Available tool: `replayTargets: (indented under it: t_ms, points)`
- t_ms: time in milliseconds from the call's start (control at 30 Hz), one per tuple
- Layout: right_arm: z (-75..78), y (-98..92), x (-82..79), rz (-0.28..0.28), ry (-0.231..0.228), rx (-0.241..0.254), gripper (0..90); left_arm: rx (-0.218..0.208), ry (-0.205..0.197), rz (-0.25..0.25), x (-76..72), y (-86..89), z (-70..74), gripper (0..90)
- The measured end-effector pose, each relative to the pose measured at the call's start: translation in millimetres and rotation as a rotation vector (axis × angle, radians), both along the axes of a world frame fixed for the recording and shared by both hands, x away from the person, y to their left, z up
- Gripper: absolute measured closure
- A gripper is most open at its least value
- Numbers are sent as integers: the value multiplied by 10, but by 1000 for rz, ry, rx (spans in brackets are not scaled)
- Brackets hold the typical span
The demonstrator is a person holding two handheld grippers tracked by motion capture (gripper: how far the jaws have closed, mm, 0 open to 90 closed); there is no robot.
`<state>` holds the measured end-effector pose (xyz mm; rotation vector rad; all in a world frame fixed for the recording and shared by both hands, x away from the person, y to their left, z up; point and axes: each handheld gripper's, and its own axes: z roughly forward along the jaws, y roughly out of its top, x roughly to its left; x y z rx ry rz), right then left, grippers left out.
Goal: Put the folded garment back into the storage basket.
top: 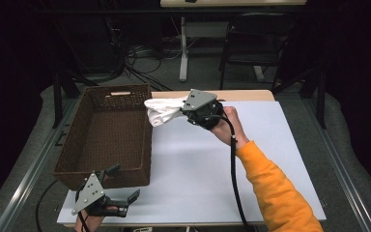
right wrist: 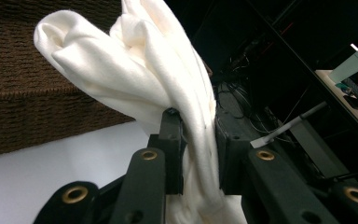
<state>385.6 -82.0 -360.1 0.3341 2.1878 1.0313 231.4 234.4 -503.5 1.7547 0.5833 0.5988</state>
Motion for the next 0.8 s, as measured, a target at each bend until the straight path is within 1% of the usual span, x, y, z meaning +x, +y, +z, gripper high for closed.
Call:
replayTargets:
  t_ms: [233,333,767,800]
  points:
    - [16,53,-3,12,-2,-7,753,0,0,-1,0,0,0,8]
    - [24,88,-1,15,-4,-1,753,-1,-1,-1,1,1,1,8]
    - [37,189,-1,22,-7,-5,752,-2,-2,-1,-1,1,1,8]
    - [33,207,4,25,-8,2,752,-2,-2,-1,-1,1,1,8]
